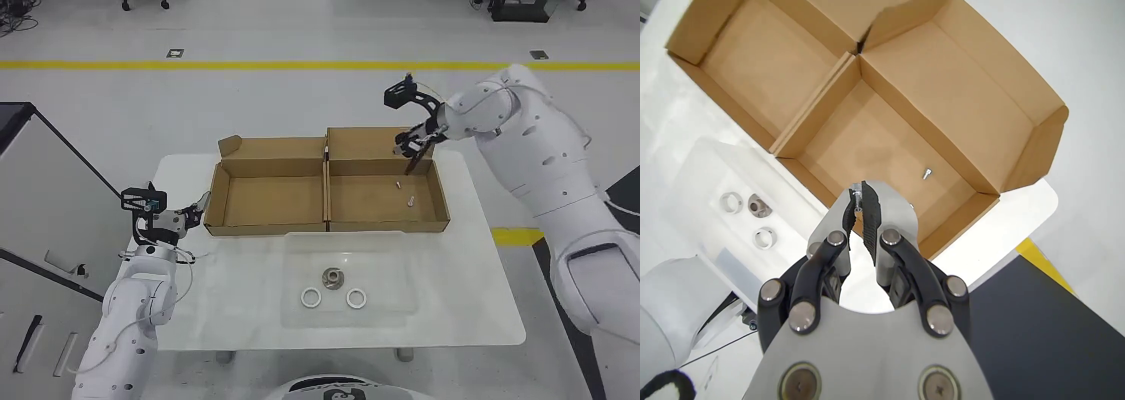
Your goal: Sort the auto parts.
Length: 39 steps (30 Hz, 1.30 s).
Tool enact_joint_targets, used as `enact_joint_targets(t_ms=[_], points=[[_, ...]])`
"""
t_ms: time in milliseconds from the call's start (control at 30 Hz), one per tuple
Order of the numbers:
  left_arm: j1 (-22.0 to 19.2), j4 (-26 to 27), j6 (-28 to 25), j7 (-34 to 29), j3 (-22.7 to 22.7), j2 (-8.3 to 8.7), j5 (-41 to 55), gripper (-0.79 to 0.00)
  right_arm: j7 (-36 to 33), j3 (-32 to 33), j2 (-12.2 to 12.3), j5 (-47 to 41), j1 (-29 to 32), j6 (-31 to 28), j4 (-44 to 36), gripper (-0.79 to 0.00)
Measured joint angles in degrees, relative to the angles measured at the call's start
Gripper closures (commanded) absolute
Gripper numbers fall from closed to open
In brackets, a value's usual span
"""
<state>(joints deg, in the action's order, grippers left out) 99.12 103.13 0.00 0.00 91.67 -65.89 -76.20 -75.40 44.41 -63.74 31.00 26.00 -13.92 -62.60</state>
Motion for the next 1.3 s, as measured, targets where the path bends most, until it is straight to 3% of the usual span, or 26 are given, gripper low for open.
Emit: enact_joint_targets(t_ms=[133, 233, 733, 1300], points=[[0.0, 0.0, 0.0, 0.0, 0.0, 0.0, 0.0, -0.785, 3.0, -6.2, -2.6, 7.3, -0.5, 9.5, 3.6, 0.0], [0.0, 0.0, 0.0, 0.0, 0.0, 0.0, 0.0, -0.785, 4.8, -10.0, -5.1, 8.1, -1.2, 12.6, 8.4, 0.0], [0.0, 0.0, 0.0, 0.0, 0.0, 0.0, 0.0, -0.785, 9.4, -18.0, -15.5, 5.0, -4.5, 11.8, 30.8, 0.0], [0.0, 0.0, 0.0, 0.0, 0.0, 0.0, 0.0, -0.785, 10.7, -20.7, -22.3, 6.0, -4.0, 9.9, 42.5, 0.0]])
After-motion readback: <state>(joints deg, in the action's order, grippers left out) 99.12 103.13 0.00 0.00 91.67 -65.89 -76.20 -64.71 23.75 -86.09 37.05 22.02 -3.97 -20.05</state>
